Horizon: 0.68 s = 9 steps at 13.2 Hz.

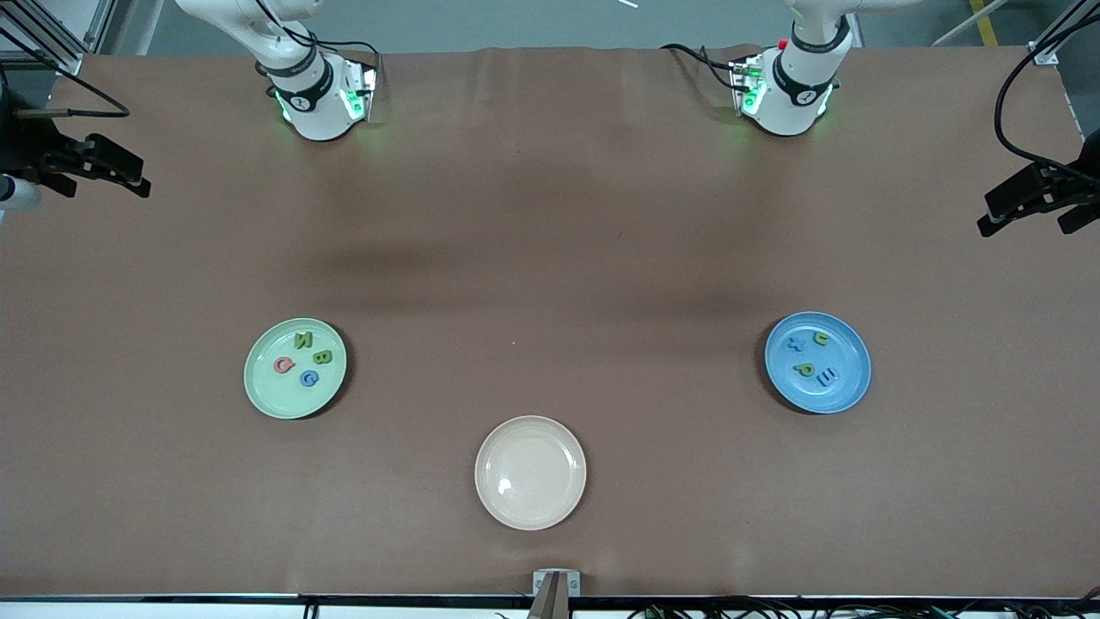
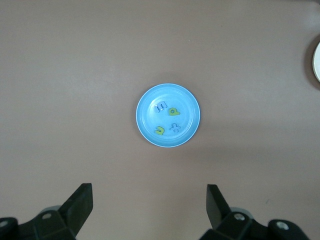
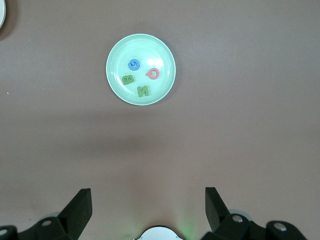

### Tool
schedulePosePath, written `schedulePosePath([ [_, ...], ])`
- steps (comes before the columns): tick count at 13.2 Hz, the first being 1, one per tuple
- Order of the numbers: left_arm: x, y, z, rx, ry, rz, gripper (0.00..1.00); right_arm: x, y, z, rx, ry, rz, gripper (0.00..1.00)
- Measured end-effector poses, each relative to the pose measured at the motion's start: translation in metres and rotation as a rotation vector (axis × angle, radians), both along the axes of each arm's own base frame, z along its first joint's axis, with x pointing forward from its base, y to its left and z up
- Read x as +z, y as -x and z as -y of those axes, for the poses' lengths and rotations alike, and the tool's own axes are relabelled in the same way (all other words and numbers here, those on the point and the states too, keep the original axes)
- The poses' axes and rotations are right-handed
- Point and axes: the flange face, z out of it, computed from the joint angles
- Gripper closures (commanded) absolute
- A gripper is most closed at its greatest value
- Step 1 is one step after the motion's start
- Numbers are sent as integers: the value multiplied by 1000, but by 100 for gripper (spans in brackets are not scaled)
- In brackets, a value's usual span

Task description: Sort upper and lower case letters into plates

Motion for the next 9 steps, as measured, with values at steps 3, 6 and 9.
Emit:
schedulePosePath([
  [3,-2,-1,4,-8,0,-3,0,0,0,0,0,0,0,0],
  [6,-3,-2,7,-12,0,-5,0,0,0,0,0,0,0,0],
  [9,-3,-2,6,-12,0,-5,0,0,0,0,0,0,0,0],
])
